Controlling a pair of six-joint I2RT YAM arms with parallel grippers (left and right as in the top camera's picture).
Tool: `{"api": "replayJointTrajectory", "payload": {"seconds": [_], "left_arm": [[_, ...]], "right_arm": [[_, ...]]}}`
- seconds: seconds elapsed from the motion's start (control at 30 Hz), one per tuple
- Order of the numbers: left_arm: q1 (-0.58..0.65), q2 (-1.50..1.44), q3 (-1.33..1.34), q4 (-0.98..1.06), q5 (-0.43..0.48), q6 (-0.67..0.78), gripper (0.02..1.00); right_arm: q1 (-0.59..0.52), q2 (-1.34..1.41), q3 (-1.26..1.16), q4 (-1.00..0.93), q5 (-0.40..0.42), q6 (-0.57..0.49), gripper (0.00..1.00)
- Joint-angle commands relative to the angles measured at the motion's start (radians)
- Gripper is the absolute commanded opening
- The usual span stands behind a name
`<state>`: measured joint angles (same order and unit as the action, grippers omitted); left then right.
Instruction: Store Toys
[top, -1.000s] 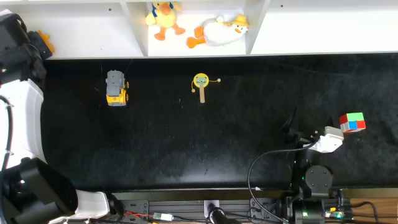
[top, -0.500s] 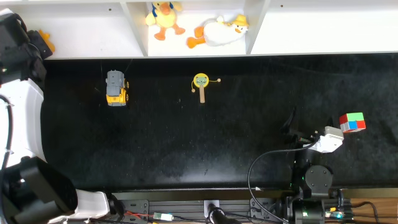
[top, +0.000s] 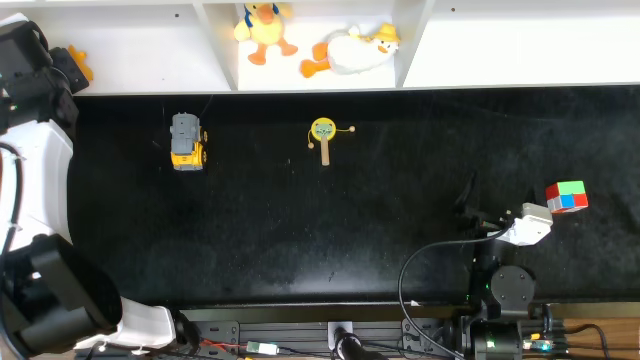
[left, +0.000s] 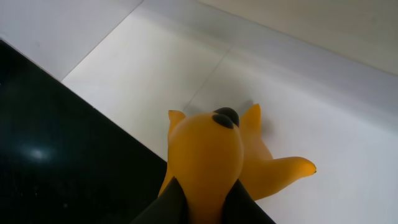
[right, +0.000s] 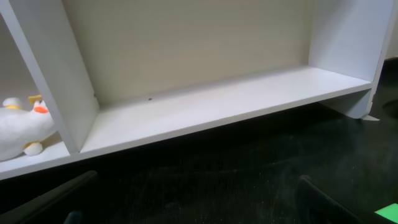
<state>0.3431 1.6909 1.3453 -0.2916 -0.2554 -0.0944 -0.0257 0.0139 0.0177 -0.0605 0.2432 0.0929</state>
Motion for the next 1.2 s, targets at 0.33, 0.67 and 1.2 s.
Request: {"api": "replayJointTrajectory", "payload": {"seconds": [0.33, 0.67, 1.2], "left_arm": [[0.011, 0.094, 0.011, 0.099, 0.066, 0.015, 0.148], [0.009, 0.103, 0.011, 0.161, 0.072, 0.016, 0.332], [0.009, 0.103, 0.011, 0.224, 0.071, 0.016, 0.998]], "right_arm": [[-0.001, -0.010, -0.013, 0.008, 0.002, -0.003, 0.996], [-0.001, -0.010, -0.013, 0.008, 0.002, -0.003, 0.996], [-0.001, -0.010, -0.013, 0.008, 0.002, -0.003, 0.996]]}}
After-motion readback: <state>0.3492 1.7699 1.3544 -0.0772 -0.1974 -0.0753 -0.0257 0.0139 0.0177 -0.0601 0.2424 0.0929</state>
